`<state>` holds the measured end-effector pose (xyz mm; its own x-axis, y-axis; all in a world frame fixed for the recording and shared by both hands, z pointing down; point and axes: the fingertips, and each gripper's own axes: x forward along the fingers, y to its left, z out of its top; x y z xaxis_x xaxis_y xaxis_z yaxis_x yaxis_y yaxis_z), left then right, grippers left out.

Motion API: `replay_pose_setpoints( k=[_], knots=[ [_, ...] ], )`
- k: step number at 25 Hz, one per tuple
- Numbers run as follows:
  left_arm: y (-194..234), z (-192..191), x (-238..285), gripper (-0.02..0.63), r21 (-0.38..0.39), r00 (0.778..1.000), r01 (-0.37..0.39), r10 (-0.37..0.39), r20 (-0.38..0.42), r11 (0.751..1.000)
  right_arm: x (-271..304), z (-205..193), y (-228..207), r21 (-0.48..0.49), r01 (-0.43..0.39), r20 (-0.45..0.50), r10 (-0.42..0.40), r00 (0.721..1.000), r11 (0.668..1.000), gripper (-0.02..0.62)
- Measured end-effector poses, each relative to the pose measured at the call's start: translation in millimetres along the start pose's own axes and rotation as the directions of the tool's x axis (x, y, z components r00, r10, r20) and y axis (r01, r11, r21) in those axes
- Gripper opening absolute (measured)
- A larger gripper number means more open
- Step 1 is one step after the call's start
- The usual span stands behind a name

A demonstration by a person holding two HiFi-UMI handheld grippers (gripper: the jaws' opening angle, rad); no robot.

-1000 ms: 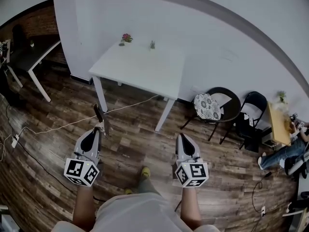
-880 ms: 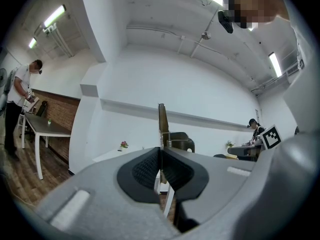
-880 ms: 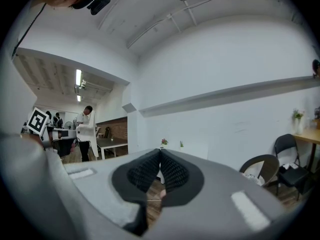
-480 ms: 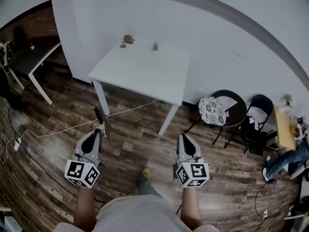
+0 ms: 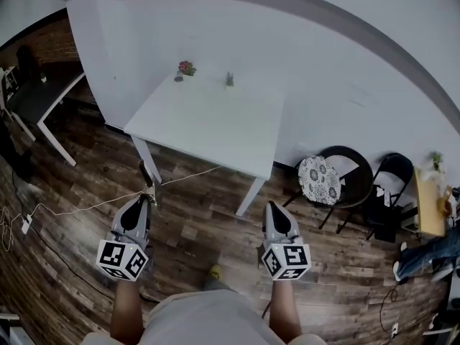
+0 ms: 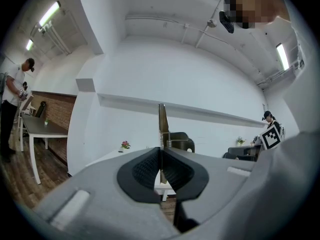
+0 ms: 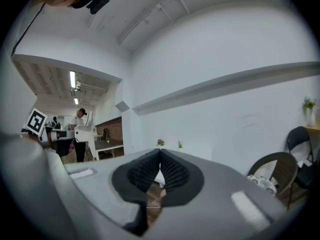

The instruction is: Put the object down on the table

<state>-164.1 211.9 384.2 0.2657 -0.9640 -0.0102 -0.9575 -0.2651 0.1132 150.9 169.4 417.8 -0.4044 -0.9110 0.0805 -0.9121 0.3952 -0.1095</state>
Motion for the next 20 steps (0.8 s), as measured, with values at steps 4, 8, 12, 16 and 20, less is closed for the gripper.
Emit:
replay_pose_setpoints(
  k=[4,8,12,16,20],
  knots=[
    [4.2,3.6,36.6,0.010,0.006,1.000,-0.021,0.021,0.002,1.000,31.9,5.6,-21.9,0.005,-0.014,0.004,0.014,1.000,1.000,0.003],
    [2.2,6.1,69.9,0.011,0.023,0.999,-0.036,0.036,0.001,0.999,58.5,7.1,-46.7,0.011,-0.023,0.001,0.023,1.000,1.000,0.003],
    [4.0,3.5,91.9,0.011,0.028,0.999,-0.043,0.043,-0.012,0.999,79.6,7.6,-54.2,0.016,-0.042,0.001,0.042,0.999,0.999,0.003],
    [5.4,1.8,113.0,0.011,0.029,0.999,-0.041,0.041,-0.021,0.999,97.0,5.4,-63.8,0.029,-0.047,-0.006,0.047,0.999,0.998,0.003],
    [12.7,1.5,132.9,0.011,0.033,0.999,-0.034,0.035,-0.025,0.999,115.7,5.8,-71.3,0.041,-0.039,-0.004,0.040,0.999,0.998,0.003]
  ],
)
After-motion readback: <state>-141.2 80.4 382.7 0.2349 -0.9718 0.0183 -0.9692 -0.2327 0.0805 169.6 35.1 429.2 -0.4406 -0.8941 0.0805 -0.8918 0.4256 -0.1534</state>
